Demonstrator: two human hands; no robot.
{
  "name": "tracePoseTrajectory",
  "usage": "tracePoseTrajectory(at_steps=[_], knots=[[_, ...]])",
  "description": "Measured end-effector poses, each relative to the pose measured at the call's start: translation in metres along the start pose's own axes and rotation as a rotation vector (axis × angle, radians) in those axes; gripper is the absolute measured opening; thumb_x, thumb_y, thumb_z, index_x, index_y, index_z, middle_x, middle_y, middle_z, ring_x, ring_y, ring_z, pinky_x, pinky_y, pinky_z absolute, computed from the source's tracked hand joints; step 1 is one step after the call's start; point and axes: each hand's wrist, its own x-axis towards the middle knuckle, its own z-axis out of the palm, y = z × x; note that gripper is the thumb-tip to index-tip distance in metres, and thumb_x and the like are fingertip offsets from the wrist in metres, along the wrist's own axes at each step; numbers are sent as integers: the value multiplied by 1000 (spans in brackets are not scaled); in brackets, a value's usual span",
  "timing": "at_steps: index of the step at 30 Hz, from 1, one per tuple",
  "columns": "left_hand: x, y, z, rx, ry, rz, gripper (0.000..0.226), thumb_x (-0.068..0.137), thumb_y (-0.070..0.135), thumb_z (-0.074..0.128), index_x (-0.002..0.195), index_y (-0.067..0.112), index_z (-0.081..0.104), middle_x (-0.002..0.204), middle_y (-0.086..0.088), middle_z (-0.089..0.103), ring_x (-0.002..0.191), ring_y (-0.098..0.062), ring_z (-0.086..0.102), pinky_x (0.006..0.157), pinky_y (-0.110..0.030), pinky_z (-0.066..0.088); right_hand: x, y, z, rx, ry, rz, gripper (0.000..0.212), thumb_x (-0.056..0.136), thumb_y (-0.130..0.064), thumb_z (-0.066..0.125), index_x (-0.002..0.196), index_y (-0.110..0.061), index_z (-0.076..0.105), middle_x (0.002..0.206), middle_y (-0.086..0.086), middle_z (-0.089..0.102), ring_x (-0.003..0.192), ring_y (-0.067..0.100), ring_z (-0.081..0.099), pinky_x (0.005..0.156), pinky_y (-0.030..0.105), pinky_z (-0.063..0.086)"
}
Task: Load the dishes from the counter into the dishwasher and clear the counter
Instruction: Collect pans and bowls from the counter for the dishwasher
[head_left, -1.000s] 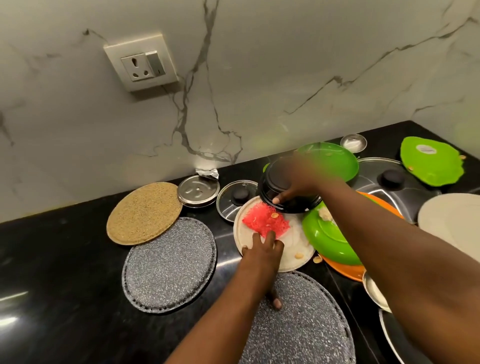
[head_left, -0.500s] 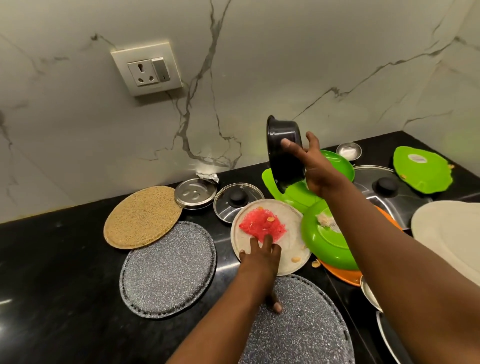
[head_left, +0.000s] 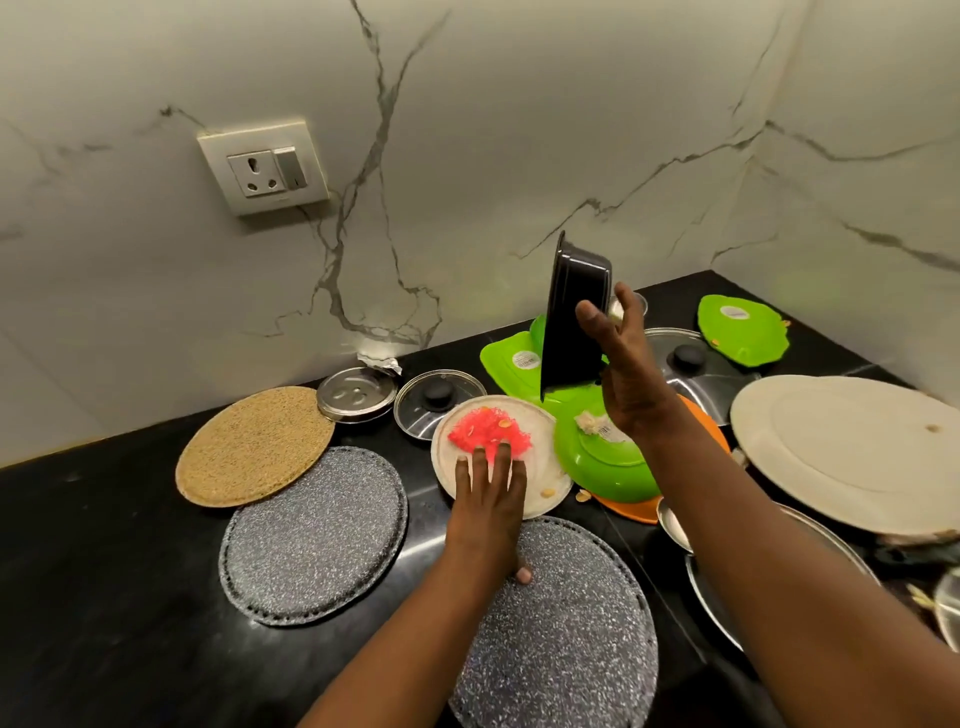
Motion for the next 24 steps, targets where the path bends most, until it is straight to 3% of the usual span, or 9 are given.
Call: tracePoseTrajectory(at_steps=[3,5,6,8,11,15,18,21,24], knots=[[-15,3,3,-25,121,93,104,63,44,83,143,6,29,151,-16,21,138,-37,21,116,-51,14,-37,-7,-3,-16,25,-45,97,64,-50,80,143,-32,27,135,16,53,114,18,62,82,29,51],[-27,7,7,5,261,173,73,52,35,89,114,11,57,119,-10,52,109,-31,46,97,-42,41,-67,-11,-5,-19,46,-77,96,67,-43,80,146,-29,27,131,13,55,107,11,65,75,21,53],[-35,10,10,15,320,198,59,49,28,90,99,15,62,102,-6,58,95,-26,50,83,-38,47,-85,-15,-4,-24,70,-90,96,69,-38,79,148,-27,25,127,10,56,102,5,66,72,18,52],[-55,18,18,-14,405,254,38,57,13,84,88,18,61,89,-4,59,81,-24,53,70,-36,48,-128,-22,-5,-61,130,-127,95,69,-34,78,149,-24,27,125,5,56,98,-1,66,73,18,53],[-91,25,29,-67,487,320,34,55,5,79,78,16,57,81,-6,55,71,-27,53,61,-37,45,-199,-21,-5,-90,176,-141,98,64,-35,82,147,-26,30,136,4,51,113,10,61,88,30,54],[-154,33,50,-136,513,460,29,61,6,69,84,16,54,87,-7,51,75,-28,50,65,-38,44,-303,-9,4,-249,307,-105,84,65,-40,86,135,-44,40,132,-19,52,122,8,54,99,33,49],[-204,37,70,-165,500,569,26,70,4,64,94,14,58,93,-7,52,80,-27,50,71,-37,46,-378,15,14,-380,481,-26,98,57,-61,86,140,-46,38,144,-4,39,134,17,42,109,48,40],[-239,43,97,-132,483,669,30,75,7,50,102,14,62,97,-7,56,85,-27,53,76,-37,48,-457,37,31,-673,609,106,119,49,-80,70,150,-37,24,149,-2,25,141,18,22,118,39,23],[-275,58,128,-81,385,768,36,73,15,38,95,16,65,91,-5,54,77,-26,53,67,-36,50,-544,66,46,-897,675,208,129,44,-90,60,152,-38,11,153,-1,14,143,18,12,118,35,16]])
